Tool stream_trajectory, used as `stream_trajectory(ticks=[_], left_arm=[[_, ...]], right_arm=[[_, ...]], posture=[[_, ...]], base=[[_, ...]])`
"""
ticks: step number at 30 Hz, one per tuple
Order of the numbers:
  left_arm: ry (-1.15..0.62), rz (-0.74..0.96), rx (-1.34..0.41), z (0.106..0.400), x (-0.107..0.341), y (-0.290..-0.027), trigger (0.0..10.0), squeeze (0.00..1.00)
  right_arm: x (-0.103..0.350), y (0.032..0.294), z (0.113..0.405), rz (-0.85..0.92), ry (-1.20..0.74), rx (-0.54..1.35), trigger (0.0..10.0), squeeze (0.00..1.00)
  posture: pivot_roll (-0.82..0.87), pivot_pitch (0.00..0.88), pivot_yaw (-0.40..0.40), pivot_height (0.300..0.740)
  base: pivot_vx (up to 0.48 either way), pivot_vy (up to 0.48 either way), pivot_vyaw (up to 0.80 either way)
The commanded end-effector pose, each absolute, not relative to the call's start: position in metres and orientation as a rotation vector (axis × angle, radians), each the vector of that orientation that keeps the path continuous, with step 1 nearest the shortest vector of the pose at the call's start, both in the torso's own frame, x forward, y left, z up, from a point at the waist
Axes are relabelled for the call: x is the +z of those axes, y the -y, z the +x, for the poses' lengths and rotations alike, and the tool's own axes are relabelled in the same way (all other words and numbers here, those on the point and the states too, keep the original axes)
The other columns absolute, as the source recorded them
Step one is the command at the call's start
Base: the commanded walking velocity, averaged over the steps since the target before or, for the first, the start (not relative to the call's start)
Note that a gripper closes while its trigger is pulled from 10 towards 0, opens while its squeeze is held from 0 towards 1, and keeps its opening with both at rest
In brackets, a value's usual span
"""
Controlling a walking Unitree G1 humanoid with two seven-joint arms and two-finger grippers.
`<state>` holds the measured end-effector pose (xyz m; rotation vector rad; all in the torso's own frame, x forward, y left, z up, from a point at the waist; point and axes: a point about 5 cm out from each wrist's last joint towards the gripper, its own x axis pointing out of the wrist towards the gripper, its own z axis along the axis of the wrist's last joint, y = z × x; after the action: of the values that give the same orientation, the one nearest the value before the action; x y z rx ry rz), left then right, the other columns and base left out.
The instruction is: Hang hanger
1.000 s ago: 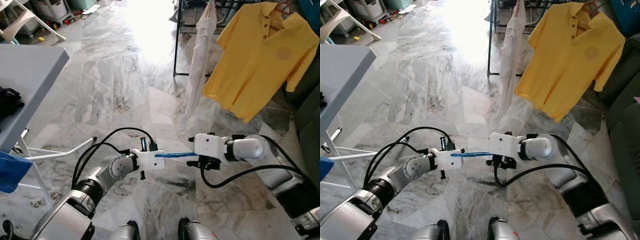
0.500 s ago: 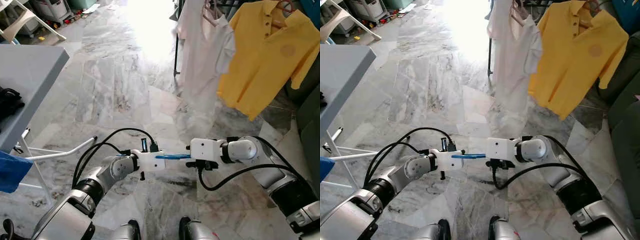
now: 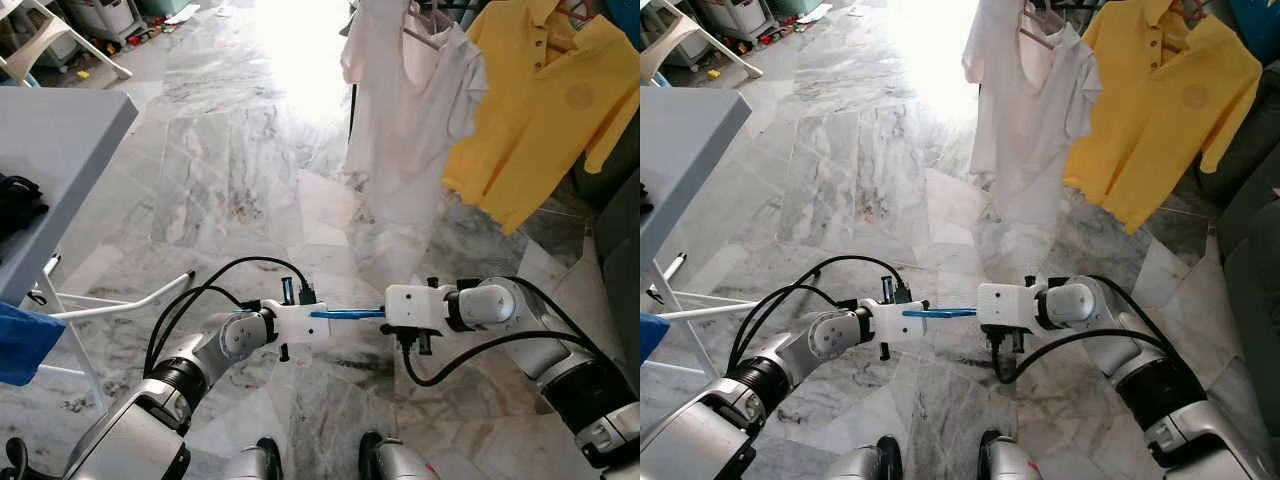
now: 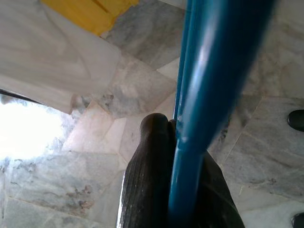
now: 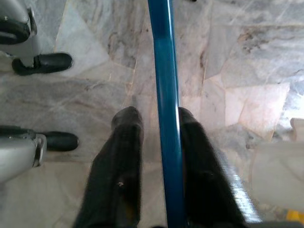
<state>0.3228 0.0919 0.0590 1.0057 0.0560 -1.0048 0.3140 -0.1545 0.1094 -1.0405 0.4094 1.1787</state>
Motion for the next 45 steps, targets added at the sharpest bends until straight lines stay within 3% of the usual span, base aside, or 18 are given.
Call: stream_trajectory(ticks=[1,22,23,24,25,26,45], left_arm=[[-0.051,1.001,-1.012,0.324,0.061,-0.093,10.0,0.00],[0.004,0.986,-0.960,0.327,0.067,-0.092,10.0,0.00],[0.014,0.983,-0.943,0.328,0.069,-0.093,10.0,0.27],[0.014,0.983,-0.943,0.328,0.069,-0.093,10.0,0.27],[0.025,0.984,-0.928,0.329,0.070,-0.094,10.0,0.55],[0.034,0.970,-0.912,0.331,0.073,-0.094,10.0,1.00],[0.274,1.036,-0.741,0.342,0.099,-0.094,10.0,1.00]], right_arm=[[0.105,0.156,0.312,-1.056,-0.420,1.186,0.0,0.00],[0.102,0.167,0.318,-1.059,-0.363,1.070,0.0,0.00],[0.101,0.169,0.317,-1.057,-0.364,1.068,0.0,0.00],[0.101,0.169,0.317,-1.057,-0.364,1.068,0.0,0.00],[0.101,0.169,0.317,-1.057,-0.364,1.067,0.0,0.00],[0.101,0.170,0.317,-1.058,-0.359,1.063,0.0,0.00],[0.095,0.167,0.315,-1.051,-0.343,1.060,0.0,0.00]], posture=[[-0.18,0.238,0.070,0.740],[-0.18,0.237,0.066,0.740],[-0.18,0.236,0.067,0.740],[-0.18,0.236,0.067,0.740],[-0.18,0.236,0.067,0.740],[-0.18,0.236,0.066,0.740],[-0.18,0.238,0.070,0.740]], base=[[0.000,0.000,0.00],[0.000,0.000,0.00],[0.000,0.000,0.00],[0.000,0.000,0.00],[0.000,0.000,0.00],[0.000,0.000,0.00],[0.000,0.000,0.00]])
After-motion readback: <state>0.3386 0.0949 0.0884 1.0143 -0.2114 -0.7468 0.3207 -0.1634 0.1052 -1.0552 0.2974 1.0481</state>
